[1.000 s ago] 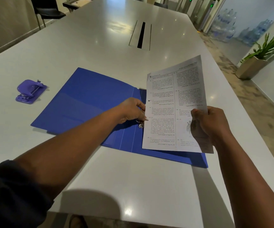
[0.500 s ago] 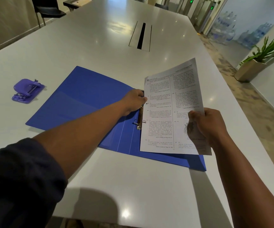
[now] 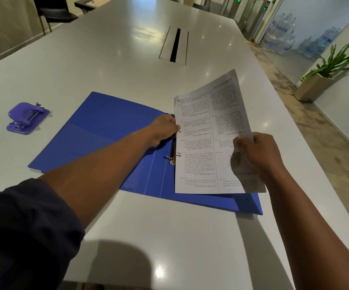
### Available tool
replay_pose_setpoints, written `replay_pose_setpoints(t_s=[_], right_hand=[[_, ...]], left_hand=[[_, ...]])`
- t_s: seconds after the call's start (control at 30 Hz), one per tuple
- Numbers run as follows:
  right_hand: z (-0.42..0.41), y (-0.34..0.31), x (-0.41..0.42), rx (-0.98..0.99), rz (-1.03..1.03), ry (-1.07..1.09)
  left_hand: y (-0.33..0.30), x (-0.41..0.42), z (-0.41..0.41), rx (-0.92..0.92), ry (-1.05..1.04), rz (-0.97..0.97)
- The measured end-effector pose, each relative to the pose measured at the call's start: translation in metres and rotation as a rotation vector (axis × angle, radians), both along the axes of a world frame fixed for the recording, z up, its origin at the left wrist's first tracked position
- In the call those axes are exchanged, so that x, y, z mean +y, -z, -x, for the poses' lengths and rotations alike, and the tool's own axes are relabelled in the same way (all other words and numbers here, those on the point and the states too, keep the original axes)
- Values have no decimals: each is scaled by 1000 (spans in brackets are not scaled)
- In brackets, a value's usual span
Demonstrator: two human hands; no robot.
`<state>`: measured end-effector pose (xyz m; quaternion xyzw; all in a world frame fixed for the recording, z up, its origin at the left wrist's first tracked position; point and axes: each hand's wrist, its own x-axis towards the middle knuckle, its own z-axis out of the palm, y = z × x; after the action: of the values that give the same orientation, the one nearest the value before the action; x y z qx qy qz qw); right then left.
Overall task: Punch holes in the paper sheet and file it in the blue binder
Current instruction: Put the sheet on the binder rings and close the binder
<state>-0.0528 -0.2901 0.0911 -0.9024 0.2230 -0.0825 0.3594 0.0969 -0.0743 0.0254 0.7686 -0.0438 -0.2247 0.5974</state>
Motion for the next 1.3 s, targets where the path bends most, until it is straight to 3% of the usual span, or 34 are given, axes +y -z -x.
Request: replay_pose_setpoints(t_s=[0.33,0.6,0.77,0.93,1.1,1.3], right_hand=[[-1,3,-7,22,1,22],[-1,1,-9,22,-26,32],[-3,1,-11,60,-25,38],[2,23,-15,101,-49,49],[4,40,-16,109,-81,59],[7,55,-19,97,-99,88]], left_hand=[[0,-9,-8,30,-92,-44],[-2,-15,-18,56,-101,-218],[-7,-11,-13,11,-48,-175],[8,-4,-1,-99,-123,-75],[12,7,18,-199,-22,-39],[23,24,30,-158,203,-15]])
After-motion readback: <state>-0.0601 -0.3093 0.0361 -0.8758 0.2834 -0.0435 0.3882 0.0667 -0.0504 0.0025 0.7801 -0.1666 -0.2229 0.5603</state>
